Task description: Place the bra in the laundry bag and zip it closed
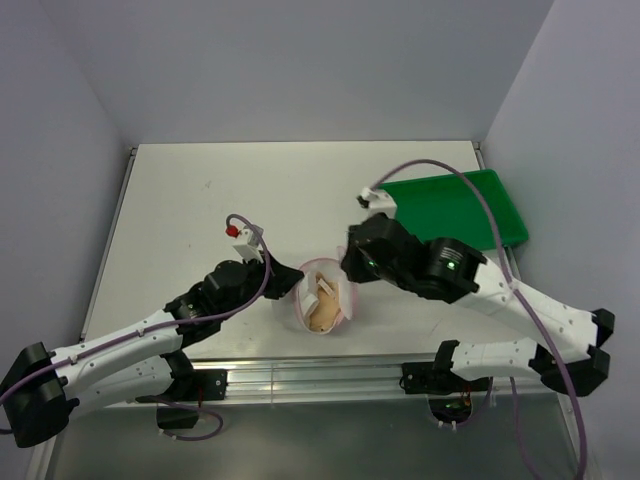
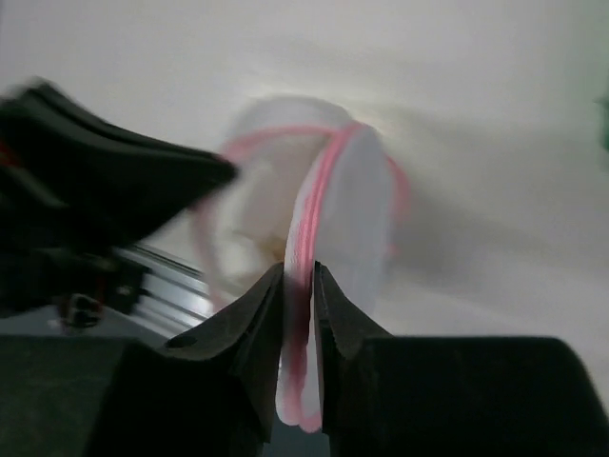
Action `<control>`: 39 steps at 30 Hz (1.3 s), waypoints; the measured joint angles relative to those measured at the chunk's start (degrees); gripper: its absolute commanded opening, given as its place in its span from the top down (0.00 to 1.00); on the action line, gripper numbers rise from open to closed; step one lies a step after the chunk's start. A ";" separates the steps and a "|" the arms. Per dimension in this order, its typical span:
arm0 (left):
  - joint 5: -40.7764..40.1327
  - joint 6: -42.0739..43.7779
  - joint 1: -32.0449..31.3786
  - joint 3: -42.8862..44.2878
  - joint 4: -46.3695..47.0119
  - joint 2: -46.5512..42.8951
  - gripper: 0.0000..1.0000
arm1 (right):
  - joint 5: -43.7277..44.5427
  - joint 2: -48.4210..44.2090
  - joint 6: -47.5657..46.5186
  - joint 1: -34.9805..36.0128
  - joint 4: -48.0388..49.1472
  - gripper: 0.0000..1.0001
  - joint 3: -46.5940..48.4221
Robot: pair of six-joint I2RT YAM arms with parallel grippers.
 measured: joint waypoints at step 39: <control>6.47 4.66 8.46 -0.87 4.11 1.42 0.96 | -7.15 -26.08 21.00 -3.19 67.49 0.54 -63.95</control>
